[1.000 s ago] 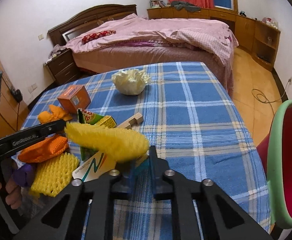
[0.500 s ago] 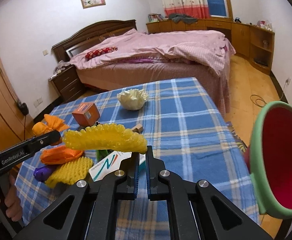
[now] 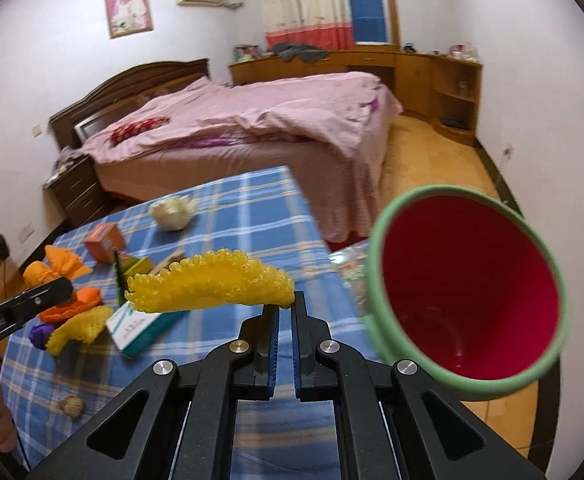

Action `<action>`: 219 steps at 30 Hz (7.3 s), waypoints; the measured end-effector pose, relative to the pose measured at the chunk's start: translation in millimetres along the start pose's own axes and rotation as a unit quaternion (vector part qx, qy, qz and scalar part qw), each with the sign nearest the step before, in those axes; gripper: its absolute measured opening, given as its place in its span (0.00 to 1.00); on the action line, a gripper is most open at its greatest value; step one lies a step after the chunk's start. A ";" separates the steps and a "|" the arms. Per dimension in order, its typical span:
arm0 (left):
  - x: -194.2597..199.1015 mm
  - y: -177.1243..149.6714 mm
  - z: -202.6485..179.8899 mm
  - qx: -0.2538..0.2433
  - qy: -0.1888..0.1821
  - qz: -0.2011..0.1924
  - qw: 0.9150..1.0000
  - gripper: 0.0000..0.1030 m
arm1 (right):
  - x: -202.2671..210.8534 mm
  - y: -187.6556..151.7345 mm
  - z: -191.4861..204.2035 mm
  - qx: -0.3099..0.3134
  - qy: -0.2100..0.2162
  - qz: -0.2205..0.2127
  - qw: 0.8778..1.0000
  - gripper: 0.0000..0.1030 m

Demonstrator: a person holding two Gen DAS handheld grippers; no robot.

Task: Collect trash
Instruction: 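Carry the yellow foam net with the right tool over the red bin, then open the right tool over the bin while the left tool drops the orange mesh bag in, then move both tools back over the table toward the remaining trash, then grasp the orange plastic bag with the left tool, then grasp the white medicine box with the right tool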

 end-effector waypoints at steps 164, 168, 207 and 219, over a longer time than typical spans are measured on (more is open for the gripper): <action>12.0 9.1 141.4 0.099 0.084 0.002 0.992 0.12 | -87.4 -23.8 144.3 0.027 0.082 0.132 0.987 0.78; 14.2 5.7 140.6 0.101 0.079 0.002 0.992 0.12 | -99.3 -21.8 149.6 0.021 0.065 0.137 0.988 0.78; -2.2 -2.0 114.0 0.100 0.055 0.017 0.993 0.12 | -101.0 3.9 110.8 0.012 -0.002 0.114 0.993 0.79; -5.6 -2.4 100.2 0.092 0.049 0.020 0.994 0.12 | -122.5 -1.6 112.4 0.032 -0.012 0.127 0.991 0.59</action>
Point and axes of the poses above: each gripper's, at about its wrist camera, not at the fingertips, and x roughly against the way its jaws point, z to its left, y to its top, the point moved 4 cm from there along -x, roughly the way its jaws point, and after that the axes turned 2 degrees about x, right-handed, at the moved point
